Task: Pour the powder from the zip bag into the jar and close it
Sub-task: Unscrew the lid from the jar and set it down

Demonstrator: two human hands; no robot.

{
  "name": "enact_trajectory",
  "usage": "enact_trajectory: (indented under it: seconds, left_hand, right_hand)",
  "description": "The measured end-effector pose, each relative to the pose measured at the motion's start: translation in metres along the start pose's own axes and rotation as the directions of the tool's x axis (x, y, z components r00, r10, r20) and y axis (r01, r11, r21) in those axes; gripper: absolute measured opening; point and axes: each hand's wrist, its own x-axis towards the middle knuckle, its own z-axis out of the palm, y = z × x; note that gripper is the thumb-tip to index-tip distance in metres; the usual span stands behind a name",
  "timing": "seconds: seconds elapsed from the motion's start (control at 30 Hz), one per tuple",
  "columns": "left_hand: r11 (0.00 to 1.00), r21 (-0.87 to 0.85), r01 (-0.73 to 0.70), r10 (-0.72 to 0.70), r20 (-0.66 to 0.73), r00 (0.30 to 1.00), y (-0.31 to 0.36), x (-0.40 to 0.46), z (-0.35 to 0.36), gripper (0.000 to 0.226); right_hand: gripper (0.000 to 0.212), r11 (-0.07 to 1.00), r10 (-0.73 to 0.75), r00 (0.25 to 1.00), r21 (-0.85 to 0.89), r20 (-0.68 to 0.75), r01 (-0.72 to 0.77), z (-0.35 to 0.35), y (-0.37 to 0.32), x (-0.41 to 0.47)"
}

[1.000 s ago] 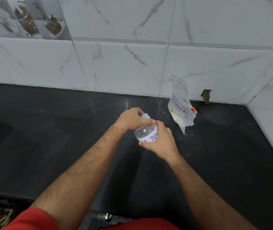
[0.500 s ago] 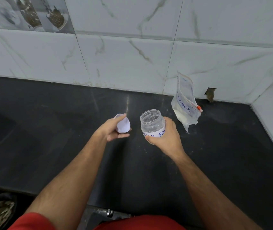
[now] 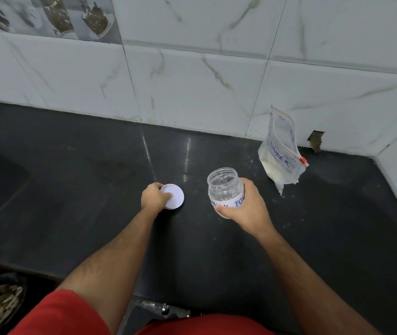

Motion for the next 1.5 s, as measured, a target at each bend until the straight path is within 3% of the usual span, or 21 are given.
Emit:
enact_trajectory:
  seconds: [0.13,0.37,0.57,0.8,0.93,1.33,1.5]
  left_hand:
    - [0.970,0.219,-0.108,0.111,-0.002,0.994,0.000,-0.005,0.001,0.039]
    - [0.957,0.251,-0.147,0.148,0.014,0.989,-0.001,-0.008,0.000,0.051]
    - [0.941,0.200,-0.272,0.284,-0.034,0.958,0.013,-0.015,-0.005,0.048]
    - [0.931,-0.040,-0.362,0.360,0.249,0.899,0.044,-0.037,0.004,0.047]
    - [0.925,-0.101,-0.366,0.378,0.320,0.869,0.037,-0.037,0.007,0.052]
    - [0.927,-0.156,-0.342,0.374,0.286,0.883,0.036,-0.042,-0.001,0.048]
    - [0.941,-0.191,-0.281,0.318,0.201,0.927,0.031,-0.033,0.002,0.048]
  right_hand:
    - [0.076,1.000,-0.002,1.000,-0.017,-0.011,0.002,0.002,0.000,0.001]
    - [0.075,0.999,0.035,0.999,0.016,0.011,-0.035,0.004,0.005,0.000]
    - [0.080,0.996,0.067,0.998,0.053,0.020,-0.068,0.016,0.014,0.005]
    - [0.085,0.980,0.133,0.990,0.143,0.046,-0.138,0.040,0.019,0.019]
    - [0.090,0.979,0.125,0.990,0.152,0.066,-0.134,0.055,0.014,0.026]
    - [0.092,0.992,0.104,0.984,0.053,0.147,-0.113,0.066,0.013,0.038]
    - [0.122,0.989,0.148,0.971,-0.020,0.185,-0.147,0.057,0.020,0.041]
